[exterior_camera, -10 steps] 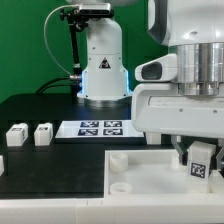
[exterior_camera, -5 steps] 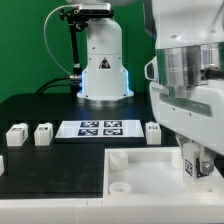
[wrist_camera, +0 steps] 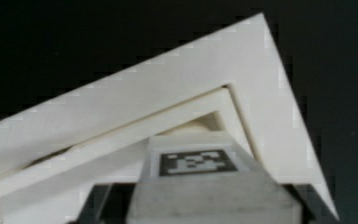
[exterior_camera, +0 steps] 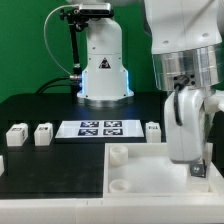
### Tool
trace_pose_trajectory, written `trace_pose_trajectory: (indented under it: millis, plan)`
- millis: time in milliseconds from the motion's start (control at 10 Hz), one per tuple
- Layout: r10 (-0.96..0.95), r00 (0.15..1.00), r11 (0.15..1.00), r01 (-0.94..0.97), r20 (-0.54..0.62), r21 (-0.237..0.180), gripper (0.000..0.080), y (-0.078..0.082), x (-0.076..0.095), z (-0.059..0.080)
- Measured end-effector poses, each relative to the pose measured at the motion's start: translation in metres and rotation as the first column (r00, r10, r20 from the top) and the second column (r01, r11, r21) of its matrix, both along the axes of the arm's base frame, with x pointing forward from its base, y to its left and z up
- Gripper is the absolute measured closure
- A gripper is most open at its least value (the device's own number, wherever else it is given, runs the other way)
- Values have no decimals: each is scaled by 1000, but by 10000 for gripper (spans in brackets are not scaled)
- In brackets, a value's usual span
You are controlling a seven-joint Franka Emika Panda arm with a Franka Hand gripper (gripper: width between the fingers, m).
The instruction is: Assemble one leg
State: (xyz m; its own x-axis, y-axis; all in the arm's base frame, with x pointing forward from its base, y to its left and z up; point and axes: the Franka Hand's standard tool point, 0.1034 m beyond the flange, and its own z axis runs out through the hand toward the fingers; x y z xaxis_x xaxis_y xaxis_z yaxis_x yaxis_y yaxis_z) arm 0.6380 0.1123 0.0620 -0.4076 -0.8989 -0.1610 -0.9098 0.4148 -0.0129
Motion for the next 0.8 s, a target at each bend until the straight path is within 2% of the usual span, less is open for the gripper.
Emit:
trace_pose_trajectory:
  millis: [100, 200, 300, 400, 600, 800]
  plan:
    - [4, 1000, 1000, -4, -1, -1, 506, 0, -1, -1]
    - [5, 1000, 1000, -5, -1, -1, 402, 0, -1, -1]
    - [5, 1000, 1000, -5, -1, -1, 263, 0, -1, -1]
    - [5, 1000, 1000, -5, -1, -1, 186, 0, -1, -1]
    - [7, 1000, 1000, -7, 3, 1, 157, 2, 0, 2]
    - [29, 999, 999, -31, 41, 26, 152, 13, 8, 35]
